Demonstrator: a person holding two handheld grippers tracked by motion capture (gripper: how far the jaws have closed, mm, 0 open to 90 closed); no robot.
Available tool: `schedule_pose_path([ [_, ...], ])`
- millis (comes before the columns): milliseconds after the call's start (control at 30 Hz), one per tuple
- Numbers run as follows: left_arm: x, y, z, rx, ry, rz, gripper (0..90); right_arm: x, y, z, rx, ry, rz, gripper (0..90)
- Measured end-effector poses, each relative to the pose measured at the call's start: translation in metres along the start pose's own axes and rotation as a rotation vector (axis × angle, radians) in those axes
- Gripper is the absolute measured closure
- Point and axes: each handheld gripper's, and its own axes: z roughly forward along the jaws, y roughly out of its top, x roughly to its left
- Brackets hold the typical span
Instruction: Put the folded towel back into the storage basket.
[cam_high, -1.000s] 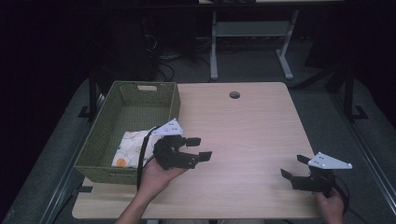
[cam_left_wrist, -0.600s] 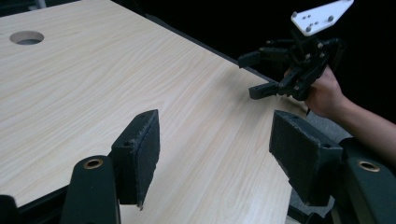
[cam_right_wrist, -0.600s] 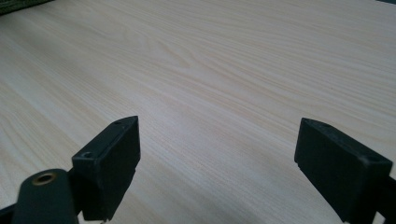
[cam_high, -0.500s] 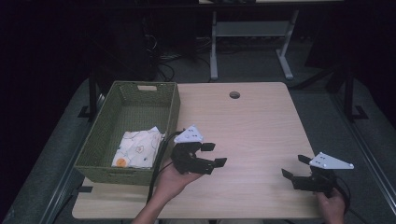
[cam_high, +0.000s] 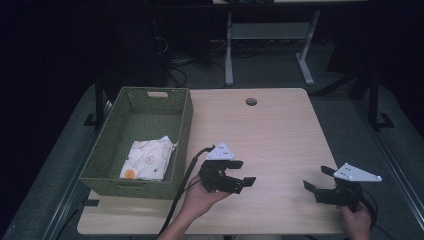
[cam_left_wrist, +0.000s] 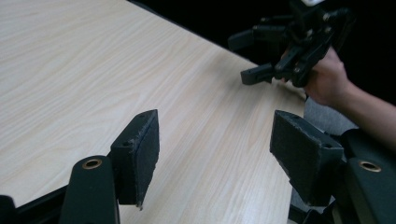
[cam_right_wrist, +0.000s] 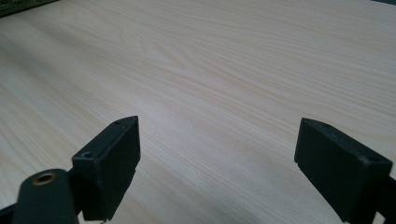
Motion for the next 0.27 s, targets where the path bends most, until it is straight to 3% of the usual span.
schedule_pose_path([
  [267,-0.0047,-0.0090,0.0095,0.014,-0.010,0.005,32.5,0.0001,-0.0005,-0.0035,-0.006,-0.011,0.003,13.7],
])
